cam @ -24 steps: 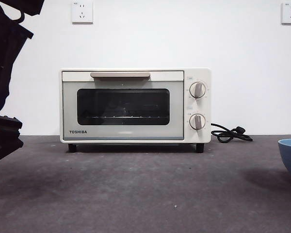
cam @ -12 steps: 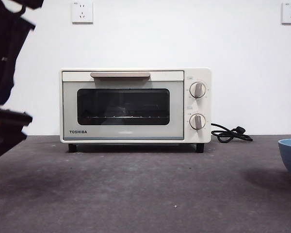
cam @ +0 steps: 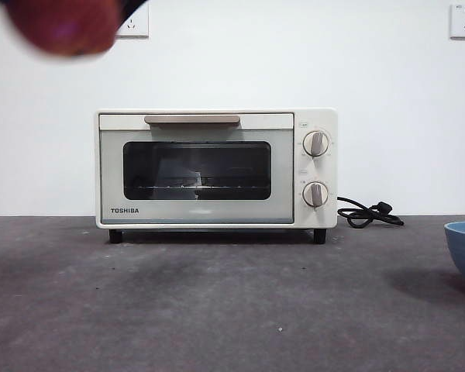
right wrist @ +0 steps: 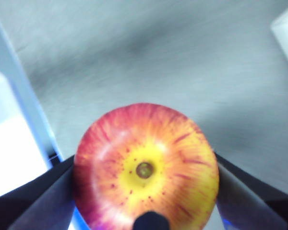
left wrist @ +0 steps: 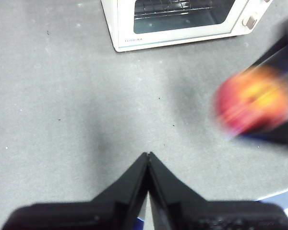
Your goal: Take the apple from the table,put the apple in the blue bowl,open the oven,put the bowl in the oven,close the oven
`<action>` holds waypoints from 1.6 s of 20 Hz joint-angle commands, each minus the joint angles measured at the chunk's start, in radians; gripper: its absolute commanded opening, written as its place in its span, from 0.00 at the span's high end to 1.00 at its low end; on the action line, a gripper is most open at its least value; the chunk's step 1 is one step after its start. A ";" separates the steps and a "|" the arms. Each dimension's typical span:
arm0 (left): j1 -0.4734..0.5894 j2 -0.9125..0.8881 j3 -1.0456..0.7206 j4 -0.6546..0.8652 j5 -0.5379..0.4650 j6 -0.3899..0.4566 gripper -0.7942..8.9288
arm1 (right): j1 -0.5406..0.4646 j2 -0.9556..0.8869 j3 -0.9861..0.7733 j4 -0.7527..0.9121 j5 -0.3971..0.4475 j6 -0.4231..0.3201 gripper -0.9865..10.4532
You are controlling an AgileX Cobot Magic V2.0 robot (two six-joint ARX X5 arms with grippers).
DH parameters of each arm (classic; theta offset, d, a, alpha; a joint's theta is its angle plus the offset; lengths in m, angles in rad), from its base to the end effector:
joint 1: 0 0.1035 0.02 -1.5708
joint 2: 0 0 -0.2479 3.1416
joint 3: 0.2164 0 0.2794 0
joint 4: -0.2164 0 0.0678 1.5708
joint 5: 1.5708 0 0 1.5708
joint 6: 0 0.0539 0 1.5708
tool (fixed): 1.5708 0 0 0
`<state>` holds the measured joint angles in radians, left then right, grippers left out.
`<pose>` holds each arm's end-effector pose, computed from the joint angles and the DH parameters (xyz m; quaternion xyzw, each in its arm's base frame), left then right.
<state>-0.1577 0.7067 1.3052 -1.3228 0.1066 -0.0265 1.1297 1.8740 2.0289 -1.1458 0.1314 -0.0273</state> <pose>0.1117 -0.0236 0.3873 -0.0032 0.3558 -0.1185 0.9270 0.1860 0.3775 0.3401 -0.2908 0.3782 0.4263 0.7685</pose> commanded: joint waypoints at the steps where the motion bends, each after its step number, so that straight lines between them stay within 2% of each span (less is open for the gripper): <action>1: -0.003 0.013 -0.001 0.004 0.002 -0.005 0.92 | -0.023 -0.078 0.005 -0.029 0.069 0.001 0.92; 3: -0.003 0.029 -0.001 0.004 0.002 -0.004 0.92 | -0.057 -0.132 0.005 -0.071 0.112 0.011 0.92; 7: -0.003 0.070 -0.001 0.004 0.002 0.003 0.92 | -0.169 -0.198 0.005 -0.220 0.126 0.036 0.92; 13: -0.003 0.114 -0.001 0.004 0.005 0.040 0.92 | -0.373 -0.292 -0.009 -0.229 0.127 0.051 0.92; 15: -0.003 0.127 -0.001 0.005 0.005 0.057 0.92 | -0.440 -0.346 -0.060 -0.229 0.127 0.058 0.92; 17: -0.003 0.141 -0.001 0.019 0.005 0.060 0.92 | -0.499 -0.417 -0.171 -0.224 0.126 0.073 0.92; 19: -0.003 0.153 -0.001 0.050 0.005 0.060 0.92 | -0.555 -0.509 -0.343 -0.148 0.115 0.077 0.92; 21: -0.003 0.169 -0.001 0.068 0.005 0.059 0.92 | -0.620 -0.601 -0.541 -0.022 0.053 0.087 0.92; 24: -0.003 0.203 -0.001 0.068 0.005 0.060 0.92 | -0.742 -0.681 -0.797 0.130 -0.094 0.132 0.92; 26: -0.003 0.220 -0.001 0.068 0.005 0.060 0.92 | -0.812 -0.699 -0.927 0.225 -0.114 0.134 0.92; 29: -0.003 0.233 -0.001 0.070 0.005 0.060 0.92 | -0.895 -0.699 -1.075 0.336 -0.133 0.162 0.92; 32: -0.003 0.234 -0.001 0.094 0.005 0.060 0.92 | -0.930 -0.699 -1.156 0.418 -0.150 0.198 0.92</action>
<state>-0.1577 0.9424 1.3056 -1.2358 0.1081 0.0261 0.2005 1.1812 0.8772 -0.7425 -0.0116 0.1509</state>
